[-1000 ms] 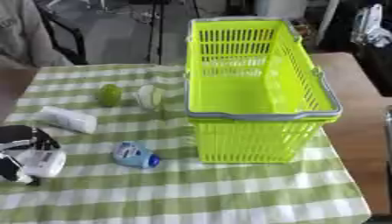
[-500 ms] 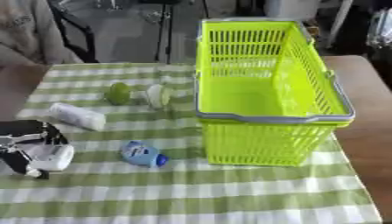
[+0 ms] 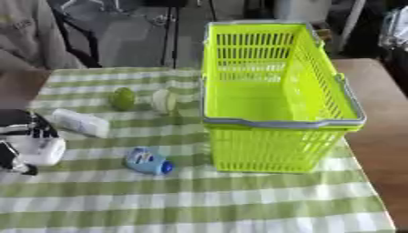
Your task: Pick up objects on the table and place them in the box.
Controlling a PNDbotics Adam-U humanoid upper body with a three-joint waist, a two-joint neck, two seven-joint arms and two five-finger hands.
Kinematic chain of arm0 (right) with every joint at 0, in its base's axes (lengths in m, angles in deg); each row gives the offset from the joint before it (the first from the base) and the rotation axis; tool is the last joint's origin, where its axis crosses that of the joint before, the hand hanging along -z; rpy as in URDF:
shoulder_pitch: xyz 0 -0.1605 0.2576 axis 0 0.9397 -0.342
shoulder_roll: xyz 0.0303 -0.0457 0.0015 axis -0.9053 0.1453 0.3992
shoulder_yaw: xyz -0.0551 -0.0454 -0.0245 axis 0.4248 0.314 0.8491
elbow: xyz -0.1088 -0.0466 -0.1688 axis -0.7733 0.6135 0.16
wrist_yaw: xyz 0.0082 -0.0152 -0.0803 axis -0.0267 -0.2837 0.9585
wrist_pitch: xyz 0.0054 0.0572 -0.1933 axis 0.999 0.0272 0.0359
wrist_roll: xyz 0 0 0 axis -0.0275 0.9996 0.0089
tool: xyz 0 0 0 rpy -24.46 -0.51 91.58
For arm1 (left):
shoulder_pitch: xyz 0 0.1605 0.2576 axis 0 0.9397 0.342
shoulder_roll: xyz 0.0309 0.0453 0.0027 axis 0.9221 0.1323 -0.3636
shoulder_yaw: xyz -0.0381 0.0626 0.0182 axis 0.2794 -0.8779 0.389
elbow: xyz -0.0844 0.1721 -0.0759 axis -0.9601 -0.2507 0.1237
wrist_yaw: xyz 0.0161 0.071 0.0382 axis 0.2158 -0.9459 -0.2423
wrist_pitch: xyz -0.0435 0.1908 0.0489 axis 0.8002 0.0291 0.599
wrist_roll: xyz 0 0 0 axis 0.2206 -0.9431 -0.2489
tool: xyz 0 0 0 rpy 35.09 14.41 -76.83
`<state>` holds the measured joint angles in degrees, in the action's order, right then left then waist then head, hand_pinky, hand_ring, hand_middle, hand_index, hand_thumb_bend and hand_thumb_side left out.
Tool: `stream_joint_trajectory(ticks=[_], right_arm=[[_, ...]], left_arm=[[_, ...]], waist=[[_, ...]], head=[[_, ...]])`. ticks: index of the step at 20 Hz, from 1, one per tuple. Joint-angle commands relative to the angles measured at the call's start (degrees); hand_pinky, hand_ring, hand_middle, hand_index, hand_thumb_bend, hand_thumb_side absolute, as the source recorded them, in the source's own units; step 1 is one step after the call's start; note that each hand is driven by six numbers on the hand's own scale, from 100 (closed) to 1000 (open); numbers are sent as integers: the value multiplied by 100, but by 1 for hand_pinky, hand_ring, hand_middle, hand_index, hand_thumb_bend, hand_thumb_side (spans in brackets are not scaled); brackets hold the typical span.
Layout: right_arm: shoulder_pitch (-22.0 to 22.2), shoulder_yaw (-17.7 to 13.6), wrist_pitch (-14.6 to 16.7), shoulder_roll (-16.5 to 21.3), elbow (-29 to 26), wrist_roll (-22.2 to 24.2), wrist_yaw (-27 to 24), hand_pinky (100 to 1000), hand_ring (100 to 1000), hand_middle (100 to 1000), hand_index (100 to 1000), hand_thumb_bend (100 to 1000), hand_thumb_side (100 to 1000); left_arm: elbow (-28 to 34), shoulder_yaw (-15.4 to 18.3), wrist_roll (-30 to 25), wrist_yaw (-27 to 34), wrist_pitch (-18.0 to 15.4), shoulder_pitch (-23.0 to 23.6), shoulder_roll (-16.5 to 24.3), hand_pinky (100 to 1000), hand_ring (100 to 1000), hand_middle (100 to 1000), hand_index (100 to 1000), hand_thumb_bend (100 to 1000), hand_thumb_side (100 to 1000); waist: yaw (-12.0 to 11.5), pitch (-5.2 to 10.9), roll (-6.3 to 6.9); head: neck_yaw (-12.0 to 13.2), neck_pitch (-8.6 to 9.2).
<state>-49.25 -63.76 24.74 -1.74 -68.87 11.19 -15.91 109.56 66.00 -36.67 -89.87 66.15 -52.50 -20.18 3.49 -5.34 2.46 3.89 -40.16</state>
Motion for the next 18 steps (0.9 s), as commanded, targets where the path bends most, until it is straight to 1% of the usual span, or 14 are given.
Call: stream_joint_trajectory(ticks=[1, 7, 9, 13, 15, 16, 17, 18], right_arm=[[-44, 6, -21, 134, -124, 5, 21, 592, 581, 656, 807, 100, 546], [-37, 10, -29, 145, -124, 7, 34, 592, 582, 656, 806, 100, 545], [-34, 12, -33, 145, -124, 7, 34, 592, 582, 656, 806, 100, 546], [-27, 26, -40, 146, -124, 17, 32, 592, 582, 656, 806, 100, 546], [-20, 37, -40, 145, -124, 25, 25, 592, 582, 656, 807, 100, 546], [-18, 44, -39, 146, -124, 29, 22, 592, 582, 655, 807, 100, 547], [-15, 51, -38, 147, -124, 36, 17, 592, 582, 655, 807, 100, 547], [-15, 59, -36, 147, -124, 43, 12, 592, 582, 655, 807, 100, 546]], left_arm=[[348, 47, -656, 183, -418, -104, 417, 662, 578, 510, 805, 572, 166], [649, 90, -804, 407, -330, -147, 565, 661, 571, 503, 798, 564, 161], [767, 133, -774, 507, -309, -238, 567, 661, 572, 504, 798, 561, 164], [912, 199, -668, 658, -252, -576, 484, 658, 566, 500, 796, 548, 146], [957, 212, -574, 652, -237, -817, 404, 649, 554, 489, 787, 546, 131], [973, 210, -508, 621, -233, -941, 353, 640, 544, 480, 780, 525, 117], [981, 198, -417, 561, -229, -1072, 288, 640, 544, 480, 780, 525, 117], [988, 183, -318, 495, -230, -1189, 227, 632, 534, 469, 770, 485, 100]], waist=[[-13, 97, 7], [-20, 116, 11], [-25, 120, 9], [-27, 137, 2], [-15, 153, 5], [-5, 161, 9], [4, 166, 14], [22, 171, 19]], head=[[-16, -42], [-45, -38], [-48, -42], [-52, -50], [-40, -57], [-35, -57], [-33, -55], [-27, -51]])
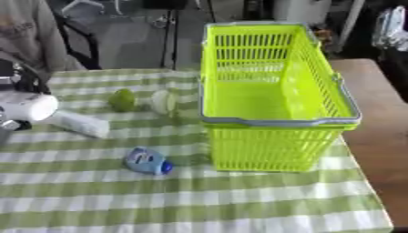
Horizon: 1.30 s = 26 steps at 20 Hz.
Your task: Pick up objects on the table and place them in the box.
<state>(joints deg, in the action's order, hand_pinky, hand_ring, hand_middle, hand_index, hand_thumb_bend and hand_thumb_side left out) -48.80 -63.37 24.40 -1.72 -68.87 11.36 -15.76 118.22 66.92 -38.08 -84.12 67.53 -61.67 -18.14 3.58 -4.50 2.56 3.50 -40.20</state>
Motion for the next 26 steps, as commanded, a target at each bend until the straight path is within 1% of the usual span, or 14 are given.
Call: stream_joint_trajectory(ticks=[1, 2, 6, 12, 15, 18, 20, 23, 26], right_arm=[[-66, 34, 2, 144, -124, 37, -9, 592, 582, 655, 807, 100, 546], [-73, 45, 6, 145, -124, 49, -14, 592, 582, 655, 807, 100, 546], [-120, 103, 29, 147, -124, 105, -42, 593, 582, 656, 807, 100, 545], [-304, 261, 100, 96, -124, 261, -132, 594, 583, 657, 808, 100, 543], [-398, 331, 140, 80, -124, 331, -182, 593, 582, 656, 808, 100, 543], [-471, 389, 171, 53, -124, 395, -226, 593, 581, 656, 808, 100, 544], [-519, 427, 193, 29, -124, 435, -257, 593, 581, 655, 808, 100, 544], [-594, 481, 229, -23, -124, 496, -296, 593, 581, 655, 808, 100, 545], [-637, 507, 250, -51, -124, 536, -319, 593, 580, 654, 807, 100, 545]], left_arm=[[132, 68, -55, -170, -370, -412, -56, 632, 534, 469, 770, 485, 100], [132, 39, 65, -259, -376, -533, -134, 632, 533, 468, 770, 462, 100], [60, -105, 444, -592, -437, -982, -475, 638, 540, 472, 775, 481, 100], [-133, -260, 690, -991, -589, -1570, -1060, 645, 550, 478, 780, 506, 100], [-193, -293, 950, -1155, -602, -1826, -1336, 643, 550, 478, 779, 521, 100], [-297, -333, 1328, -1379, -537, -2001, -1625, 641, 553, 478, 779, 556, 100], [-363, -358, 1587, -1621, -496, -2071, -1813, 635, 548, 474, 774, 543, 100], [-529, -395, 2106, -1887, -406, -2088, -2158, 625, 546, 474, 773, 565, 100], [-675, -487, 2682, -2136, -330, -2052, -2373, 621, 547, 476, 772, 565, 100]], waist=[[40, 91, 16], [74, 95, 24], [235, 100, 56], [604, 61, 98], [792, 26, 138], [938, -13, 162], [1025, -41, 170], [1186, -92, 177], [1275, -128, 182]], head=[[22, -38], [32, -33], [76, 5], [225, 120], [321, 197], [398, 277], [449, 329], [529, 424], [571, 468]])
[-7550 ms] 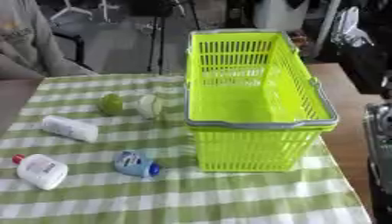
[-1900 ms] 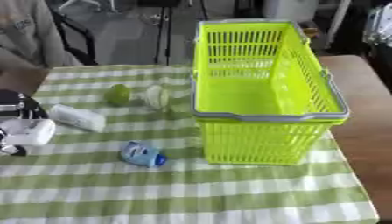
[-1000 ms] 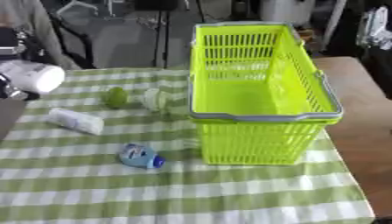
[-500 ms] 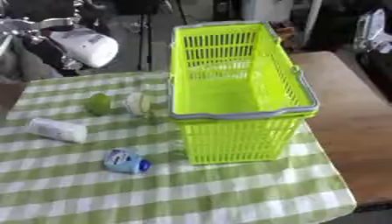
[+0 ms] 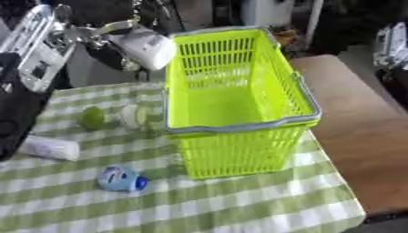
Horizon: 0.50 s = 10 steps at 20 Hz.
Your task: Pick up objects on the table and place them in the box.
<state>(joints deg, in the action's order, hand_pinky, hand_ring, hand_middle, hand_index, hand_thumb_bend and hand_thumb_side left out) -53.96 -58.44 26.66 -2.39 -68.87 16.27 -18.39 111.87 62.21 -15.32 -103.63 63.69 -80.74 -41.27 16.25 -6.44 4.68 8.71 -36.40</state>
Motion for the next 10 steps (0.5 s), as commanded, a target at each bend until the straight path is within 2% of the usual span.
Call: stream_joint_trajectory(ticks=[1, 3, 5, 6, 7, 8, 9, 10], right_arm=[[-134, 22, 30, 9, -123, 53, -65, 593, 580, 654, 807, 100, 545], [-156, 45, 38, -3, -123, 78, -77, 592, 579, 653, 807, 100, 544], [-171, 63, 44, -13, -123, 109, -80, 592, 579, 653, 807, 100, 544], [-176, 67, 47, -16, -123, 118, -83, 592, 579, 653, 807, 100, 544], [-177, 65, 48, -18, -123, 120, -84, 592, 579, 653, 807, 100, 545], [-176, 62, 47, -18, -123, 120, -84, 592, 579, 653, 807, 100, 545], [-173, 62, 44, -18, -123, 122, -83, 592, 578, 652, 807, 100, 545], [-171, 63, 42, -18, -123, 126, -81, 592, 578, 652, 807, 100, 545]], left_arm=[[-92, -59, 545, -246, 46, -129, -117, 618, 547, 478, 772, 560, 117], [-188, -107, 775, -322, 24, -109, -211, 616, 551, 483, 778, 595, 157], [-231, -128, 1054, -338, 31, -95, -276, 628, 585, 521, 804, 669, 295], [-244, -145, 1207, -336, 42, -86, -289, 628, 585, 521, 804, 669, 295], [-209, -139, 1435, -305, 82, -83, -310, 722, 759, 739, 884, 694, 573], [-181, -161, 1666, -287, 138, -69, -316, 722, 759, 739, 884, 694, 573], [-175, -189, 1853, -281, 183, -56, -320, 749, 799, 789, 893, 661, 628], [-182, -215, 1995, -278, 209, -47, -319, 751, 802, 792, 893, 657, 634]], waist=[[40, 53, -24], [89, 36, -17], [118, 27, -14], [125, 25, -12], [130, 23, -15], [132, 21, -15], [133, 21, -17], [133, 21, -18]], head=[[58, 104], [69, 126], [79, 140], [82, 144], [80, 150], [79, 155], [83, 159], [87, 161]])
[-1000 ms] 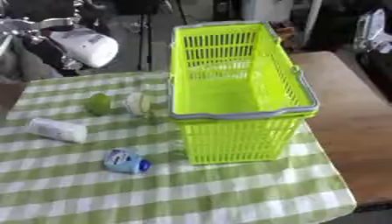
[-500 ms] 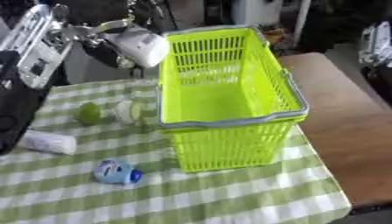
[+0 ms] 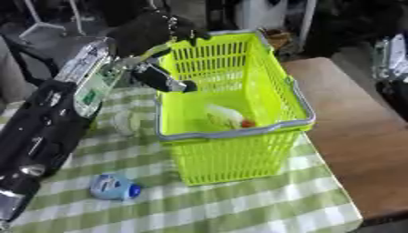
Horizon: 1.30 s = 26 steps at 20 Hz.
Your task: Pick up objects on the table and place them in the box.
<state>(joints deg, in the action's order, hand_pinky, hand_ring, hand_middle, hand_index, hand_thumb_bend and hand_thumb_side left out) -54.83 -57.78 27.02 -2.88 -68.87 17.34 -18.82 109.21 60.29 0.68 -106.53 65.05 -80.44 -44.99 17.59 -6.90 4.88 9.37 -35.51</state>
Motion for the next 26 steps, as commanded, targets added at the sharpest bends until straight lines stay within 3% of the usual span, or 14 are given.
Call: stream_joint_trajectory(ticks=[1, 6, 7, 8, 13, 16, 18, 20, 23, 26], right_arm=[[-81, -7, 3, 31, -123, 19, -35, 592, 579, 653, 808, 100, 544], [-34, -34, -29, 46, -123, 2, -14, 592, 578, 652, 806, 100, 545], [6, -45, -50, 55, -123, 1, -6, 591, 576, 650, 806, 100, 546], [47, -57, -69, 64, -123, -1, 2, 591, 576, 650, 806, 100, 546], [185, -115, -139, 99, -123, -31, 38, 590, 575, 648, 806, 100, 547], [278, -162, -187, 118, -123, -70, 68, 590, 574, 647, 806, 100, 548], [321, -177, -214, 132, -123, -79, 79, 589, 573, 646, 806, 100, 548], [341, -182, -229, 139, -123, -82, 83, 589, 572, 646, 806, 100, 548], [379, -208, -266, 146, -123, -98, 90, 587, 570, 643, 805, 100, 550], [403, -205, -297, 146, -123, -99, 81, 586, 568, 641, 805, 100, 550]], left_arm=[[78, -38, 497, 17, 86, -61, 68, 753, 804, 802, 894, 645, 633], [291, -43, 634, 444, 110, 120, 293, 738, 784, 791, 889, 609, 635], [428, 5, 654, 709, 140, 253, 421, 720, 768, 783, 880, 554, 641], [657, 52, 669, 1102, 190, 429, 599, 720, 768, 783, 880, 554, 641], [1894, 451, 478, 2922, 863, 1283, 1429, 690, 743, 765, 868, 510, 638], [2693, 909, 394, 3757, 1278, 2109, 2062, 688, 740, 764, 867, 498, 646], [3111, 1216, 385, 4201, 1525, 2666, 2244, 680, 732, 761, 864, 466, 665], [3465, 1437, 377, 4536, 1706, 3035, 2334, 680, 732, 761, 864, 464, 666], [3822, 1865, 609, 4905, 1928, 3690, 2147, 643, 698, 741, 846, 408, 694], [4168, 2336, 1052, 5245, 2102, 4439, 1663, 637, 692, 738, 842, 389, 715]], waist=[[-12, 70, -46], [-129, 101, -87], [-223, 120, -106], [-302, 139, -121], [-617, 216, -188], [-829, 271, -226], [-947, 288, -256], [-995, 297, -268], [-1121, 301, -302], [-1255, 292, -327]], head=[[16, 74], [-46, 60], [-90, 32], [-131, 5], [-324, -136], [-433, -227], [-466, -283], [-471, -313], [-473, -398], [-331, -531]])
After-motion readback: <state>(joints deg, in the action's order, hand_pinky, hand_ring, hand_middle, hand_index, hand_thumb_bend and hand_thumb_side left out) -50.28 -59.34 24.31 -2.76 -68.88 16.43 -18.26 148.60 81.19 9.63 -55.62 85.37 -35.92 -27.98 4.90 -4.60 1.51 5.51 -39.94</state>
